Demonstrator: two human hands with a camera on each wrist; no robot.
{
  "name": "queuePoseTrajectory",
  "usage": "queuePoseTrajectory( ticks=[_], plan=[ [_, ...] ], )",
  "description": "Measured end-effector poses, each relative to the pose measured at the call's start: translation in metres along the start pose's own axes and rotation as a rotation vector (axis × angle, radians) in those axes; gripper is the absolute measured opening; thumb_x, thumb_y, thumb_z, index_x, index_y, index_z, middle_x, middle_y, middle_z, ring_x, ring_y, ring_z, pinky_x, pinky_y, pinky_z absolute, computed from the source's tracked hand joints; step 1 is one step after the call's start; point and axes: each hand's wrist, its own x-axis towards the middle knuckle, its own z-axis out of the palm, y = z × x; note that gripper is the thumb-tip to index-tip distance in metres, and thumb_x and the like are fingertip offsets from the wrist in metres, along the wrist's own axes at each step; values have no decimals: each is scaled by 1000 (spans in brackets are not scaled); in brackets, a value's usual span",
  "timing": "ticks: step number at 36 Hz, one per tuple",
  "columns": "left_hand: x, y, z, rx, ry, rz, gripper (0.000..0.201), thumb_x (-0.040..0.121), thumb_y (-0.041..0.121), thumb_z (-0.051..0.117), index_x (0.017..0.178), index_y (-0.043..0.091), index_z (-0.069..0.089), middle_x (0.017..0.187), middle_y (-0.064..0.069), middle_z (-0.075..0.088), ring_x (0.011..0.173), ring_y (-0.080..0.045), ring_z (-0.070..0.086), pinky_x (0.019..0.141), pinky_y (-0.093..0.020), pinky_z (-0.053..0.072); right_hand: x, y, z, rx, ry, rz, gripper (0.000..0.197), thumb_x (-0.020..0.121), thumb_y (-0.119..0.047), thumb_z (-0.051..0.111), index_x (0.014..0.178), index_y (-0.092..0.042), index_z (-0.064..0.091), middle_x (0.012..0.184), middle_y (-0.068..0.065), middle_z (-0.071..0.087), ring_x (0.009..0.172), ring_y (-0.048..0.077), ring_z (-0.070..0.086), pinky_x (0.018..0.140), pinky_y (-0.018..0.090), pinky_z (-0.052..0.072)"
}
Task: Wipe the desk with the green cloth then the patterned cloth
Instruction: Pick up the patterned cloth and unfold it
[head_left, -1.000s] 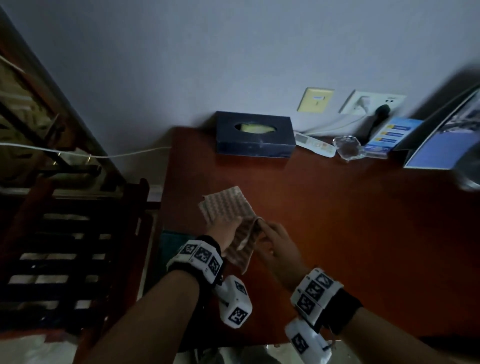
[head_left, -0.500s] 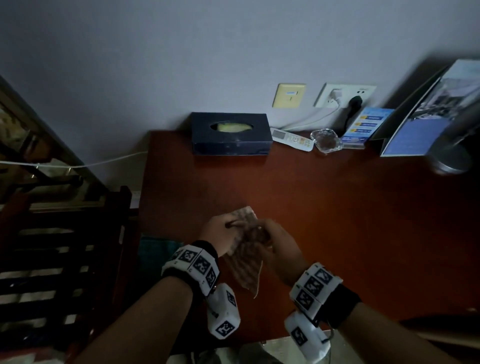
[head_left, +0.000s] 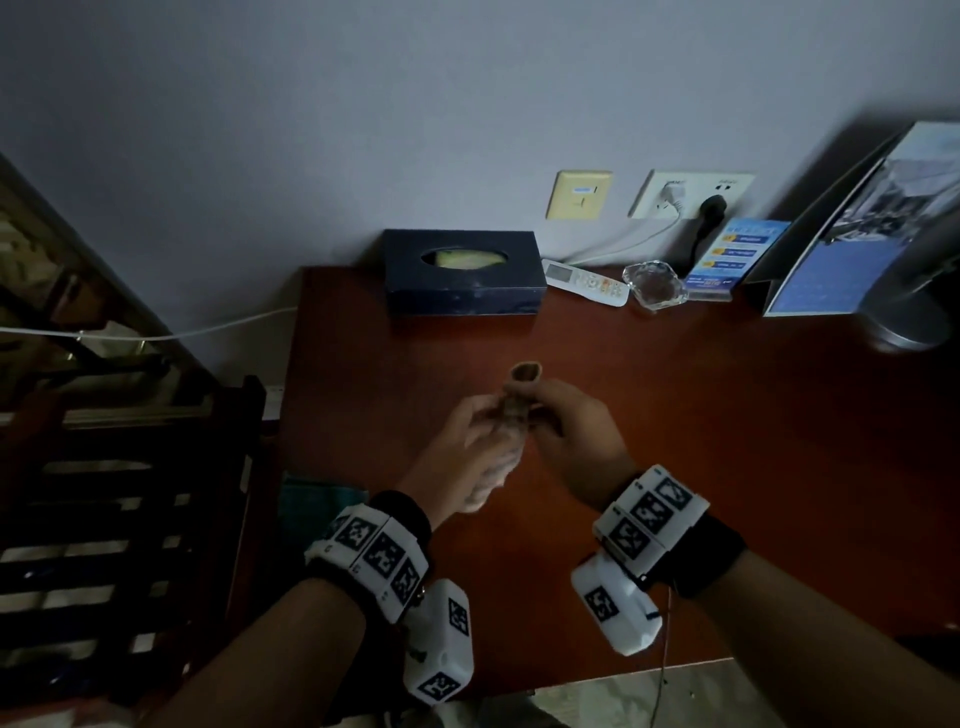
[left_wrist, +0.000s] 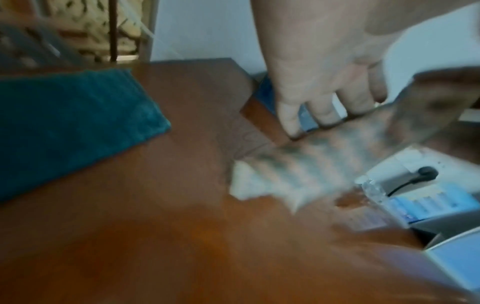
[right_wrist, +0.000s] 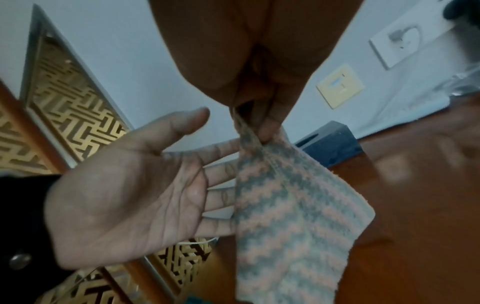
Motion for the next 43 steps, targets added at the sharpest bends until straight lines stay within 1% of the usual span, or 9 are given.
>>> queuePoseTrajectory(
  ticks=[2,5,8,14,20,24,32,39,43],
  plan=[
    [-1,-2,-1,117,67,49,34,86,11,64,112,29,50,96,1,66,74,-11,62,61,-20,46,7,-3,-3,-24,43,-62,49,78,15,52,118,-9,66,110,7,66,98,9,57,86,13,46],
    [1,0,-6,439,258,118,14,85,9,59,92,21,57,77,-2,65,67,-15,59,53,-14,41,20,-4,-10,-126,114,-139,42,73,10,59,111,-7,70,99,10,69,86,11,57,79,-1,36],
    [6,5,-19,676,353,153,16,85,18,58,75,24,49,65,7,53,64,-13,51,50,-15,34,36,-1,-26,-264,111,-171,34,70,7,68,101,-5,73,91,12,70,80,23,64,75,8,37],
    [20,31,-40,634,268,179,20,96,15,43,114,18,51,77,2,57,64,-13,53,52,-16,35,68,13,-57,-405,67,2,11,80,-12,71,90,-10,76,82,1,53,74,20,56,67,20,31],
    [36,45,-54,748,209,302,47,81,21,71,118,27,43,102,9,55,87,-6,58,70,-16,42,95,25,-64,-399,51,110,12,81,-15,70,91,-7,71,108,4,46,91,15,48,82,20,33],
    [49,46,-70,800,284,335,18,91,16,56,109,17,61,102,-2,60,94,-14,57,84,-27,44,113,29,-58,-394,25,144,13,85,-15,66,95,-9,70,103,10,63,98,23,57,83,27,37],
    [78,63,-101,710,270,234,38,101,27,41,138,21,48,146,1,43,130,-14,43,97,-17,31,151,30,-46,-282,87,179,17,89,-10,58,102,-11,68,98,8,70,94,21,63,80,24,43],
    [101,78,-129,695,292,225,38,100,27,42,138,31,48,158,0,15,70,9,34,68,-7,35,164,35,-39,-287,186,84,20,92,-21,58,105,-12,71,103,9,67,96,23,61,83,26,41],
    [106,80,-132,530,360,182,34,98,20,50,130,16,58,152,1,32,129,-11,41,110,-23,30,158,40,-35,-259,263,-18,17,90,-16,62,102,-9,72,104,11,64,91,21,60,77,15,35]
  ],
)
